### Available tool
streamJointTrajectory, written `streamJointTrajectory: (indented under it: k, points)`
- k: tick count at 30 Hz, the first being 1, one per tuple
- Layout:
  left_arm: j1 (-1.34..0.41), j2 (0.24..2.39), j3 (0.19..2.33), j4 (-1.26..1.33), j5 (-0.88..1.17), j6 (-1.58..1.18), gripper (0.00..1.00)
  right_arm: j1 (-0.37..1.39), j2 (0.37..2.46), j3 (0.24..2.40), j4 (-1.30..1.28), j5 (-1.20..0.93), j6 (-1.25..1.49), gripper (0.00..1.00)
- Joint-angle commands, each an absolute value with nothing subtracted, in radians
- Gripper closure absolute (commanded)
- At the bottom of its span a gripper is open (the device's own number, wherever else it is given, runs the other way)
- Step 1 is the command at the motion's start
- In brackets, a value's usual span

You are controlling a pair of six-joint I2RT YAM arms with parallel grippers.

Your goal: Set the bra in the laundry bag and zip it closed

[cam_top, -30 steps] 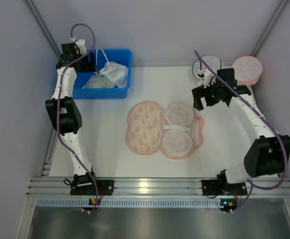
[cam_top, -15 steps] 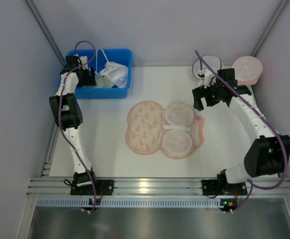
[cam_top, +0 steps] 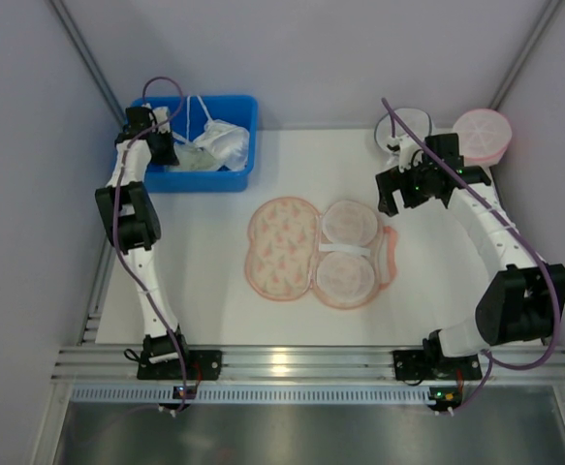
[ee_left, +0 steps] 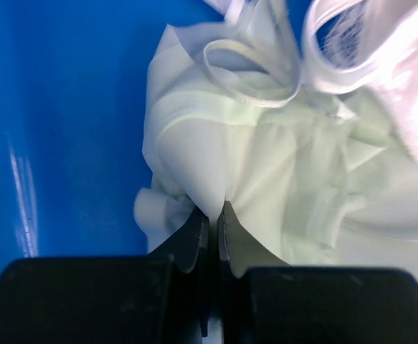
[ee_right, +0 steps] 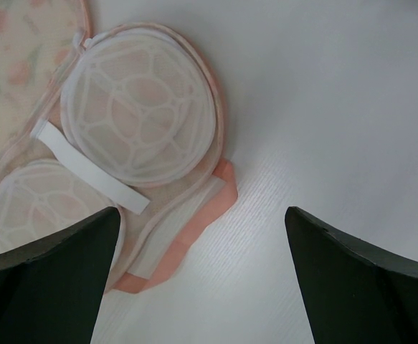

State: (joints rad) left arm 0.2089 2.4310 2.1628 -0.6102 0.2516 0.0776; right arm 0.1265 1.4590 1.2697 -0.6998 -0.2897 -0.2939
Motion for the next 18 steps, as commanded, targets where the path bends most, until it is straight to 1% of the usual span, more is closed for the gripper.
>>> streamJointTrajectory:
  k: [1, 5, 12, 15, 16, 18]
  points:
    - [0.215, 2.269, 2.249, -0.588, 0.304, 0.06, 1.0, 0.115, 1.41, 1.31, -0.729, -0.313, -0.302, 0.01]
    - [0.215, 2.151, 2.253, -0.54, 0.337, 0.043, 1.0, 0.112, 1.41, 1.345, -0.776, -0.298, -0.354, 0.01]
    - [0.215, 2.046, 2.247, -0.515, 0.428, 0.003, 1.0, 0.101, 1.402, 1.413, -0.81, -0.316, -0.365, 0.01]
    - [0.215, 1.991, 2.22, -0.483, 0.543, -0.061, 1.0, 0.101, 1.385, 1.431, -0.813, -0.348, -0.377, 0.01]
    - [0.215, 1.973, 2.204, -0.467, 0.625, -0.075, 1.0, 0.101, 1.381, 1.436, -0.813, -0.377, -0.382, 0.01]
    - [0.213, 1.909, 2.137, -0.37, 0.722, -0.152, 1.0, 0.101, 1.355, 1.447, -0.807, -0.411, -0.387, 0.01]
